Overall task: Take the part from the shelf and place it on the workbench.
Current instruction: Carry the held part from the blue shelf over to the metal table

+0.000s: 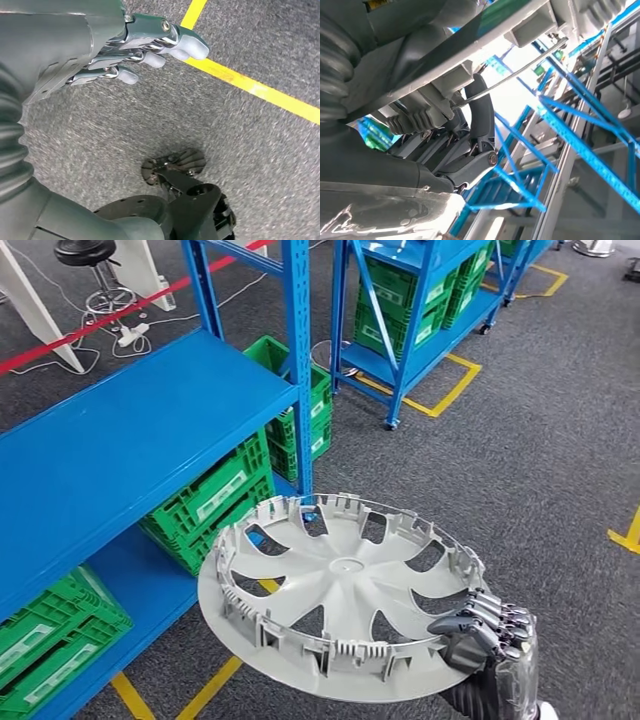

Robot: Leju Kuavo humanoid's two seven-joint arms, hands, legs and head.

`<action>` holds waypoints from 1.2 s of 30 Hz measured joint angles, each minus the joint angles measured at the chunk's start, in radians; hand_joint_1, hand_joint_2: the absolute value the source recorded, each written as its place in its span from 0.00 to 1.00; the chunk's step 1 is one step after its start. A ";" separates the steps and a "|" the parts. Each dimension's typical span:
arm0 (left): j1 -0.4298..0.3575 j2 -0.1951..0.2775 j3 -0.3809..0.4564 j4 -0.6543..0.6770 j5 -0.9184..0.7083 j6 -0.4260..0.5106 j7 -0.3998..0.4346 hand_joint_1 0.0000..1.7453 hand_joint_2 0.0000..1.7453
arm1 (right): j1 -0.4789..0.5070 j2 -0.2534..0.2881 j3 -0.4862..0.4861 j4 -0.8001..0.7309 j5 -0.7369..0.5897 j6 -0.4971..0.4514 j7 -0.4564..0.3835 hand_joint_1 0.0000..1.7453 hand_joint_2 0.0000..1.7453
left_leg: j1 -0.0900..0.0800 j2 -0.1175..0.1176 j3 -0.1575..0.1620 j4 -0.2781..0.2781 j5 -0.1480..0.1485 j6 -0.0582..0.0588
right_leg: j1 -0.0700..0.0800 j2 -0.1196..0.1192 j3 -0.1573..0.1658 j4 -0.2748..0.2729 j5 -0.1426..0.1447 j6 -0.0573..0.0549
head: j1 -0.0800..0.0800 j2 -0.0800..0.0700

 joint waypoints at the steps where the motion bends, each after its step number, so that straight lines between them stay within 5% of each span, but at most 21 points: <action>1: -0.001 0.000 0.000 0.000 0.000 0.003 0.002 0.00 1.00 | -0.001 0.000 0.000 -0.002 0.000 0.000 0.002 1.00 1.00 | 0.000 0.008 -0.006 0.001 0.009 -0.005 | 0.004 -0.013 0.037 -0.059 -0.013 -0.004 | -0.001 0.000; 3: -0.001 0.000 0.000 0.001 -0.003 0.019 0.009 0.00 1.00 | 0.006 0.000 -0.003 -0.008 0.001 0.000 0.009 1.00 1.00 | 0.004 0.028 -0.012 0.001 0.023 -0.017 | 0.013 -0.010 0.049 -0.109 -0.024 -0.019 | -0.004 0.000; 5: -0.001 -0.001 0.000 0.008 -0.007 0.043 0.014 0.00 1.00 | 0.020 0.000 -0.008 -0.015 0.001 0.000 0.018 1.00 1.00 | 0.011 0.013 -0.020 0.014 0.007 -0.030 | 0.015 0.009 0.032 -0.110 -0.008 -0.038 | -0.003 0.000; 9: 0.002 0.000 0.000 0.022 -0.014 0.062 0.014 0.00 1.00 | 0.044 0.000 -0.024 -0.030 0.015 0.000 0.030 1.00 1.00 | 0.015 -0.072 -0.081 0.222 -0.155 -0.043 | 0.015 0.050 0.000 -0.107 0.027 -0.060 | -0.007 0.000; 11: 0.002 0.001 0.000 0.029 -0.019 0.066 0.019 0.00 1.00 | 0.060 0.003 -0.038 -0.039 0.024 0.000 0.026 1.00 1.00 | 0.014 -0.080 -0.083 0.278 -0.163 -0.041 | 0.017 0.076 -0.021 -0.098 0.041 -0.061 | -0.007 0.000; 14: 0.001 0.002 -0.002 0.037 -0.020 0.073 0.021 0.00 1.00 | 0.078 0.009 -0.060 -0.053 0.033 0.000 0.021 1.00 1.00 | 0.015 -0.113 0.026 0.119 -0.089 -0.029 | 0.016 0.114 -0.049 -0.085 0.054 -0.056 | -0.007 0.000; 17: -0.002 0.002 -0.002 0.044 -0.014 0.076 0.012 0.00 1.00 | 0.087 0.011 -0.070 -0.064 0.035 0.000 0.023 1.00 1.00 | 0.018 -0.157 0.089 0.004 -0.074 -0.017 | 0.014 0.145 -0.072 -0.074 0.066 -0.042 | -0.007 0.000; 19: -0.004 0.001 -0.002 0.048 -0.013 0.077 0.009 0.00 1.00 | 0.094 0.011 -0.074 -0.071 0.036 0.000 0.024 1.00 1.00 | 0.019 -0.139 0.086 -0.004 -0.073 -0.012 | 0.012 0.157 -0.084 -0.069 0.071 -0.030 | -0.008 0.000; 21: -0.006 0.000 -0.003 0.052 -0.012 0.078 0.008 0.00 1.00 | 0.098 0.011 -0.078 -0.076 0.035 -0.001 0.025 1.00 1.00 | 0.023 -0.115 0.084 -0.008 -0.068 -0.004 | 0.012 0.123 -0.111 -0.027 0.044 -0.019 | -0.002 0.000; 24: -0.006 0.000 -0.003 0.055 -0.010 0.079 0.008 0.00 1.00 | 0.099 0.011 -0.082 -0.080 0.035 -0.001 0.025 1.00 1.00 | 0.024 -0.077 0.081 -0.008 -0.064 0.001 | 0.007 0.062 -0.200 0.170 -0.054 -0.003 | 0.005 0.000; 26: -0.006 0.001 -0.003 0.058 -0.010 0.079 0.008 0.00 1.00 | 0.101 0.011 -0.083 -0.080 0.035 -0.001 0.025 1.00 1.00 | 0.024 -0.049 0.079 -0.008 -0.063 0.000 | -0.001 0.054 -0.223 0.237 -0.069 0.005 | 0.005 0.000; 27: -0.006 0.001 -0.003 0.059 -0.009 0.079 0.008 0.00 1.00 | 0.102 0.011 -0.083 -0.080 0.035 -0.001 0.026 1.00 1.00 | 0.024 -0.037 0.079 -0.007 -0.063 -0.001 | -0.005 0.050 -0.202 0.207 -0.049 0.009 | 0.005 0.000; 29: -0.006 0.002 -0.003 0.060 -0.006 0.077 0.008 0.00 1.00 | 0.101 0.011 -0.083 -0.081 0.035 -0.001 0.030 1.00 1.00 | 0.024 -0.016 0.082 -0.006 -0.064 -0.009 | -0.012 0.019 -0.117 0.060 0.011 0.018 | 0.005 0.000; 31: -0.005 0.004 -0.002 0.057 0.000 0.063 0.010 0.00 1.00 | 0.098 0.012 -0.084 -0.081 0.035 -0.001 0.037 1.00 1.00 | 0.020 -0.002 0.082 -0.002 -0.065 -0.022 | -0.012 -0.007 -0.057 -0.046 0.042 0.013 | 0.004 0.000; 34: 0.000 0.005 -0.002 0.034 0.004 0.001 0.011 0.00 1.00 | 0.093 0.016 -0.085 -0.081 0.038 0.000 0.054 1.00 1.00 | 0.020 0.016 0.078 0.000 -0.062 -0.040 | -0.005 0.010 -0.060 -0.056 0.047 -0.015 | 0.000 0.000; 36: 0.003 0.004 -0.002 0.012 0.004 -0.040 0.013 0.00 1.00 | 0.088 0.020 -0.088 -0.081 0.039 0.000 0.065 1.00 1.00 | 0.025 -0.007 0.065 0.029 -0.089 -0.049 | -0.004 0.028 -0.067 -0.058 0.054 -0.034 | -0.002 0.000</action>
